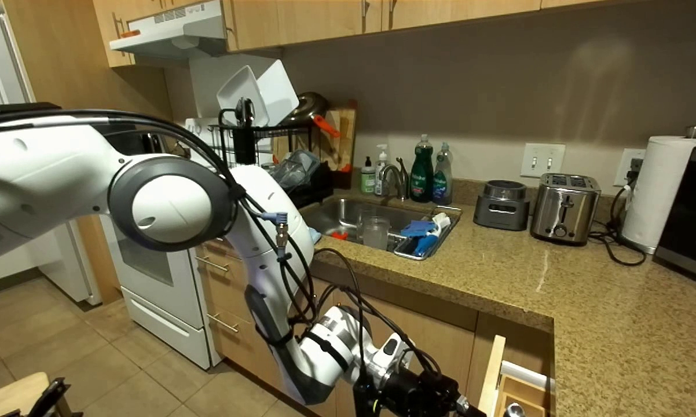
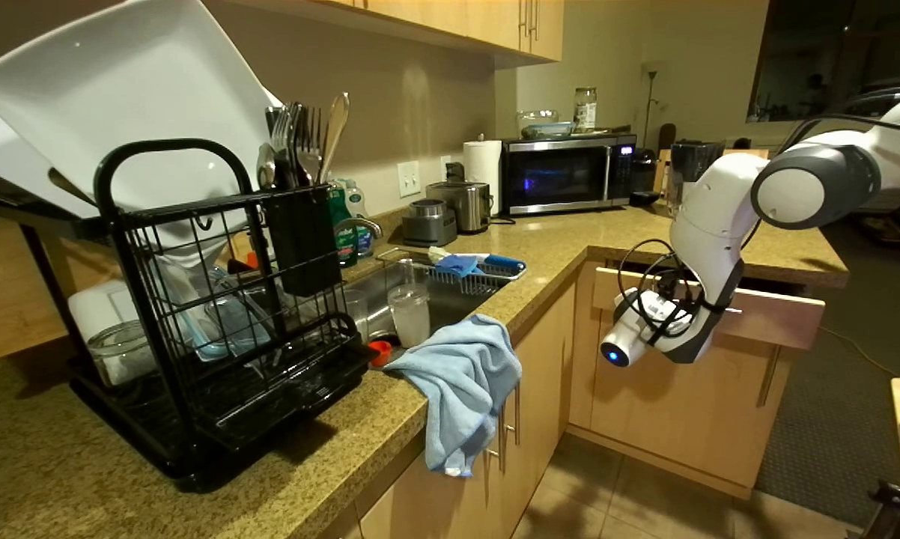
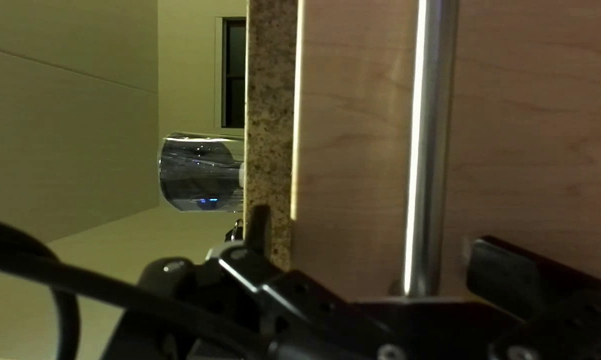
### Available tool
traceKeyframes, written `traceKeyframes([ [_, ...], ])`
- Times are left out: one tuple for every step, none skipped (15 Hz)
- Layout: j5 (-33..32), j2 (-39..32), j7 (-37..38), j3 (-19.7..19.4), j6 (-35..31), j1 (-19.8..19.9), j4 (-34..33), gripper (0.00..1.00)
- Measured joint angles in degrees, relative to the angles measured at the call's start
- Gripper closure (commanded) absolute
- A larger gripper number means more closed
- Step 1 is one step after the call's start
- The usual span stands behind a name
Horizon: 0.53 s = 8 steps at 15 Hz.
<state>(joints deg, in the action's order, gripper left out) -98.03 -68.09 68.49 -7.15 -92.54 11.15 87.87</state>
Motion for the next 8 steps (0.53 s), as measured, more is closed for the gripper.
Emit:
traceKeyframes([
  [0.0,0.0,0.0,0.0,-0.1,0.1,0.0,0.0],
  [0.2,0.0,0.0,-0.1,0.1,0.1,0.0,0.0],
  [0.5,-0.1,0.0,-0.2,0.6,0.1,0.0,0.0],
  [0.9,-0.3,0.0,-0.3,1.4,0.0,-0.1,0.0],
  [1.2,-0.6,0.0,-0.3,2.4,-0.1,-0.2,0.0],
  [1.5,-1.0,0.0,-0.3,3.5,-0.2,-0.3,0.0],
  [1.7,-1.4,0.0,-0.3,4.7,-0.2,-0.6,0.0],
  [1.8,-2.0,0.0,-0.3,5.9,-0.3,-1.0,0.0],
])
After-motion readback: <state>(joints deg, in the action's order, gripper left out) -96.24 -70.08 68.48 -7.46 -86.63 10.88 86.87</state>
